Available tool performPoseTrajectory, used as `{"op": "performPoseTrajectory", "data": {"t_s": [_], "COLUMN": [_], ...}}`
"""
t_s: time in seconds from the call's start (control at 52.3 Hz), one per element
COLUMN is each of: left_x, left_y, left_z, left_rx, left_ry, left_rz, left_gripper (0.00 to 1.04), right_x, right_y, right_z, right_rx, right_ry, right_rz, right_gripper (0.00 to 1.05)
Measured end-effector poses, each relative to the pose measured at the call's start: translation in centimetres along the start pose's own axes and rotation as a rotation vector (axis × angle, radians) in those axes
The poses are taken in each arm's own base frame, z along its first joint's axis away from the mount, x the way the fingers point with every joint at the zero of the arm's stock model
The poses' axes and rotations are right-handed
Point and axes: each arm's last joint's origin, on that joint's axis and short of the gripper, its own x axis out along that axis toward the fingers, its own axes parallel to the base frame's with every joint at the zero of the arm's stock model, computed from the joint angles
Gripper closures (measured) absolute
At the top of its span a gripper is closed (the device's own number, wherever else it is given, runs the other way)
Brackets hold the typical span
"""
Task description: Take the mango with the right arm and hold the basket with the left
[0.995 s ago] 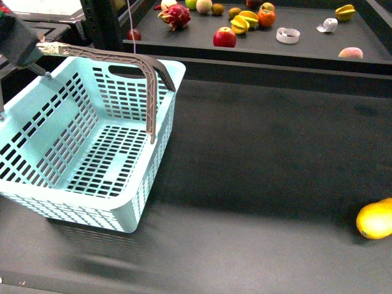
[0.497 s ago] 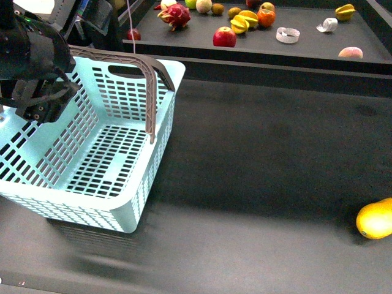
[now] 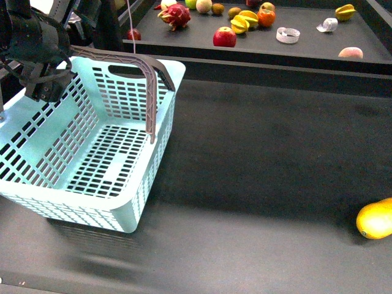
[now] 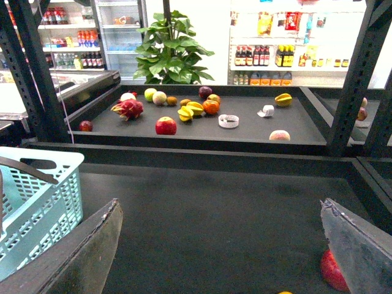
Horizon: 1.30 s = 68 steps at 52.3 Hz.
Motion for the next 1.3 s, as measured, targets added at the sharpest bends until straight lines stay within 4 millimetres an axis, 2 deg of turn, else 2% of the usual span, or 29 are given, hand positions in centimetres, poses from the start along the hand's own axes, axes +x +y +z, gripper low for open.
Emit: {"op": "performPoseTrajectory", "data": {"t_s": [0.23, 0.555, 0.67, 0.784, 1.014, 1.167, 1.301], "left_x": [1.3, 1.4, 1.3, 0.2, -2.8, -6.1, -9.4], "left_y": [0.2, 0.4, 0.5, 0.1, -0.2, -1.2, -2.2], "left_z": [0.8, 1.2, 1.2, 1.2, 0.6, 0.3, 0.1], "left_rx": [0.009, 0.016, -0.017, -0.028, 0.093, 0.229, 0.383], "left_ry": [-0.010, -0.012, -0.003, 0.010, 0.055, 0.087, 0.108], "left_rz": [0.011, 0.008, 0.006, -0.013, -0.040, -0.147, -0.317], "left_gripper": [0.07, 0.64, 0.82, 0.95, 0.96, 0.96, 0.96], "right_x": [0.0, 0.0, 0.0, 0.0, 0.0, 0.0, 0.0], "right_y": [0.0, 0.0, 0.0, 0.0, 0.0, 0.0, 0.0], "right_z": [0.0, 0.0, 0.0, 0.0, 0.0, 0.0, 0.0], "right_rx": [0.000, 0.000, 0.000, 0.000, 0.000, 0.000, 0.000], "right_ry": [0.000, 0.000, 0.000, 0.000, 0.000, 0.000, 0.000], "right_rz": [0.000, 0.000, 0.000, 0.000, 0.000, 0.000, 0.000], "right_gripper": [0.08, 0.08, 0.08, 0.08, 0.08, 0.08, 0.08]}}
